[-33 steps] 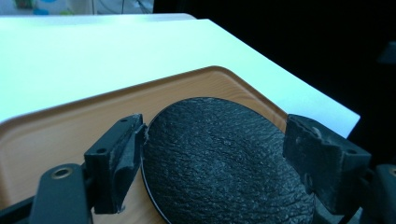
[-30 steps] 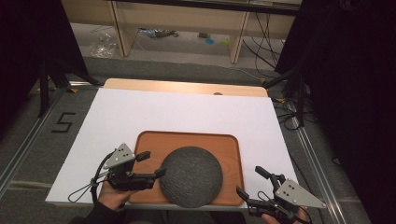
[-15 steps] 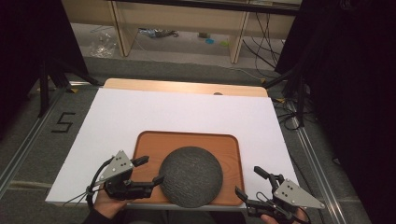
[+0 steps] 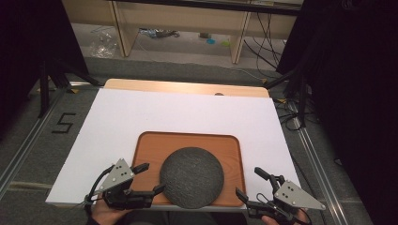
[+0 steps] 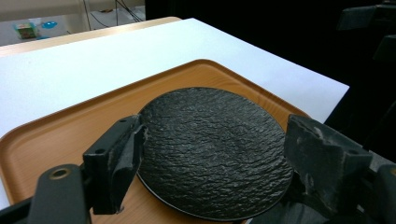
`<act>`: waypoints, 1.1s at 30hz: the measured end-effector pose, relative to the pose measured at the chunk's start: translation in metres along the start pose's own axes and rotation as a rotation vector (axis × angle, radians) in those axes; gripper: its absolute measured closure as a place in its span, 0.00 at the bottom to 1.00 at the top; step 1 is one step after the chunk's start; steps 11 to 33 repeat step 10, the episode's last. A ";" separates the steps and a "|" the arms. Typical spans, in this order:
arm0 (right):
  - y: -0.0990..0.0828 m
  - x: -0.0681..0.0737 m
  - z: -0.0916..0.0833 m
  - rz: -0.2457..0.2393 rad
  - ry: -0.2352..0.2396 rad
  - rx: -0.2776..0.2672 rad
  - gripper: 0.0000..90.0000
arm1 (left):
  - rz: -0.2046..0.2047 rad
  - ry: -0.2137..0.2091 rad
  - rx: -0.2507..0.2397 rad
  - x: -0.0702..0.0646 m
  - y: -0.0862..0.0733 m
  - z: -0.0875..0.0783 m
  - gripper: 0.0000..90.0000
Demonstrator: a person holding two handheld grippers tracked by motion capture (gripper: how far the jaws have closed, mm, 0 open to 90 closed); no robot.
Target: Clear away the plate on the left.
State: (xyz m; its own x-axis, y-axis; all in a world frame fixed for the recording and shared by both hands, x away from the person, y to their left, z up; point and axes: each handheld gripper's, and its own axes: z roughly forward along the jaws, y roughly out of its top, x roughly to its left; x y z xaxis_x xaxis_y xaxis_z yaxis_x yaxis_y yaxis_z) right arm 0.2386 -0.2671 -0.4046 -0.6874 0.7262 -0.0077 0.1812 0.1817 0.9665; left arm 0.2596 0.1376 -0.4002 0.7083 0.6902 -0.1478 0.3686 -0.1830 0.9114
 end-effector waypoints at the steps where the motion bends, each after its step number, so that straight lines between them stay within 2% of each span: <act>1: 0.000 0.000 0.000 -0.005 -0.009 -0.006 0.17 | 0.002 0.012 0.011 0.000 0.000 0.000 0.22; 7: 0.000 -0.001 0.000 -0.008 -0.007 -0.012 0.17 | -0.010 0.023 0.013 0.002 0.000 0.001 0.22; 33: 0.000 -0.001 0.000 -0.002 0.000 -0.007 0.17 | -0.006 0.015 0.016 0.003 0.000 0.003 0.22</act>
